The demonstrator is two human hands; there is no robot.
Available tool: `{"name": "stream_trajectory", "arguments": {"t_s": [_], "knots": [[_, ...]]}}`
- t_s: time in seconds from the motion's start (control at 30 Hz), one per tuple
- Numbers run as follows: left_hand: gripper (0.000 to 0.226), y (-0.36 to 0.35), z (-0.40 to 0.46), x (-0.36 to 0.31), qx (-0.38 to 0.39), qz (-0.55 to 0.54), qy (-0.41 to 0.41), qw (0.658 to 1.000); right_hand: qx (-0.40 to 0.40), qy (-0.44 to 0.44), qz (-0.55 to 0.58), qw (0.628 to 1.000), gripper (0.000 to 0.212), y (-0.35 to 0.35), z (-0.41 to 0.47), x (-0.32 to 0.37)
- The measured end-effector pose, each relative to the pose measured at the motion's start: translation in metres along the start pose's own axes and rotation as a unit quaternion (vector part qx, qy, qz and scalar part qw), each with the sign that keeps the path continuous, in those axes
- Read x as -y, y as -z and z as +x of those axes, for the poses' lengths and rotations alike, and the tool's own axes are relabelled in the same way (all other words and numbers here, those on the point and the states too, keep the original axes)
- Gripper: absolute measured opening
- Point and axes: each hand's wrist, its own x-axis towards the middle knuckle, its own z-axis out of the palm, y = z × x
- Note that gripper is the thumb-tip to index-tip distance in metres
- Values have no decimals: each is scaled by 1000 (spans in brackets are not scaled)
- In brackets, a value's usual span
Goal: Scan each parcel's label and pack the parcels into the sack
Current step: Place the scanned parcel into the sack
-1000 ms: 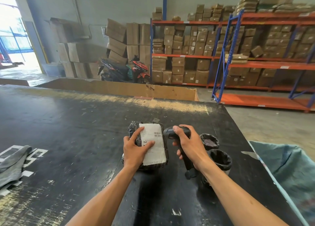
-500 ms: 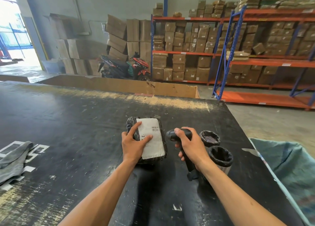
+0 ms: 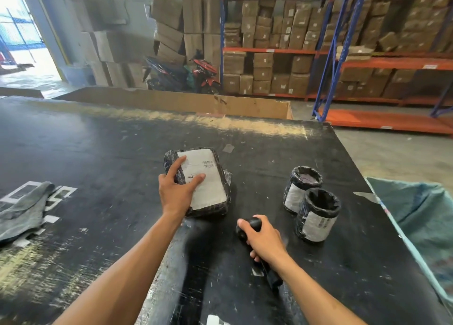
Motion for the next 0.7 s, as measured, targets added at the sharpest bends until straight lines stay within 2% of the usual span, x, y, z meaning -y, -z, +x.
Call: {"name": "stream_trajectory", "arguments": {"t_s": [0.13,0.2,0.3,0.37,0.43,0.57,0.7], "knots": [[67,0,-3,3,-3,-4,-2,1000,12,-11,-5,1000,52,-1,2,-2],[67,-3,-4,3,-2,-14,0,1000,25,-17,-27,999,60,2,0,1],[67,-9,-5,1,5,-46,9,999,-7,8,-229,973,84,9,-2,7],[69,-15,-7,-6,20,-89,19,996,-63,44,-287,955,89,20,-2,16],[69,-24,-10,-17,35,-137,20,990,-97,102,-235,962,83,39,-3,31],[61,-54,-23,-49,67,-214,26,974,-96,240,-68,964,66,85,-2,65],[32,-97,-42,-92,97,-242,12,965,-72,275,-46,958,64,135,0,86]]}}
